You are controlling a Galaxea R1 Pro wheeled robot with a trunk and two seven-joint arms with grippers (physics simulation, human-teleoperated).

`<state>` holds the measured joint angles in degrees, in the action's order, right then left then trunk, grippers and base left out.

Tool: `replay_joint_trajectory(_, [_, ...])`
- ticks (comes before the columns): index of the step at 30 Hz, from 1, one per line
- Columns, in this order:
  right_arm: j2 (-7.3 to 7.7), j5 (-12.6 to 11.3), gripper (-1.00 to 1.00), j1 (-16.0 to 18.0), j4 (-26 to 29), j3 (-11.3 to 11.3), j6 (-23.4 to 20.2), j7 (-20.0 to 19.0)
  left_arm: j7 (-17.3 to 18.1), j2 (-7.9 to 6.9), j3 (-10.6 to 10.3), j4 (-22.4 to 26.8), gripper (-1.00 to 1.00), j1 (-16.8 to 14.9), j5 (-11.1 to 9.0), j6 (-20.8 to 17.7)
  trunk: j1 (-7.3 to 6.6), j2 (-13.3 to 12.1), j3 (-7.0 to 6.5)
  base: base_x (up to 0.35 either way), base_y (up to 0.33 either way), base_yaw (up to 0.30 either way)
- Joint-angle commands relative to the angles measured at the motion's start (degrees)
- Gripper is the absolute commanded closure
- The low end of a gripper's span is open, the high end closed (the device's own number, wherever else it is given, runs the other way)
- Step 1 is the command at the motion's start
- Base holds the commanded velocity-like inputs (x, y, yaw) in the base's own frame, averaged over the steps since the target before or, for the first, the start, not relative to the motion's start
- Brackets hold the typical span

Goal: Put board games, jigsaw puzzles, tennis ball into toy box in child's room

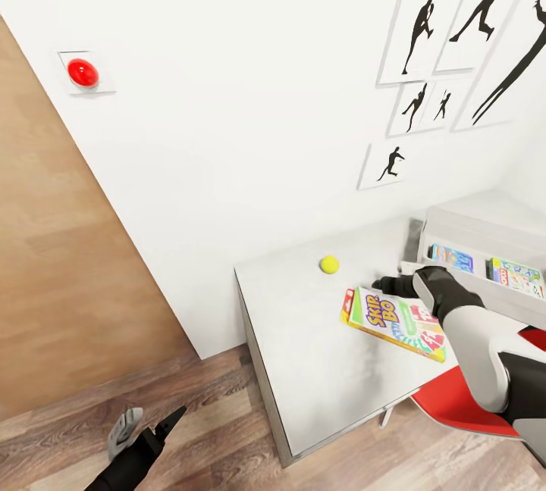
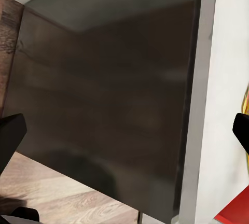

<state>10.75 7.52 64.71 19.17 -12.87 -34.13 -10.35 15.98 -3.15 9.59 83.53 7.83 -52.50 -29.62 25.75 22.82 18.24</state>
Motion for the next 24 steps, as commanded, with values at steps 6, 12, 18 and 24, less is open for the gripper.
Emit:
replay_joint_trajectory(6, [0.21,0.58,-1.0,-0.1,-2.04,-0.39,1.31,-0.39,0.02,0.05,0.09,0.05,-1.0,-0.01,-0.4,-0.43,0.03,0.1,0.09,0.0,0.0,0.0])
replay_joint_trajectory(12, [0.36,0.52,-1.0,-0.16,-3.1,-0.4,2.06,-0.31,0.03,0.06,0.08,0.05,-1.0,-0.01,-0.41,-0.49,0.03,0.1,0.09,0.0,0.0,0.0])
replay_joint_trajectory(18, [0.44,0.42,-1.0,-0.22,-4.22,-0.4,2.49,0.1,0.02,0.07,0.08,0.05,-1.0,-0.01,-0.41,-0.47,0.03,0.1,0.09,0.0,0.0,0.0])
replay_joint_trajectory(24, [0.51,0.26,-1.0,-0.68,-4.7,-0.5,3.91,0.17,-0.02,0.07,0.08,0.05,-1.0,-0.01,-0.41,-0.45,0.03,0.1,0.09,0.0,0.0,0.0])
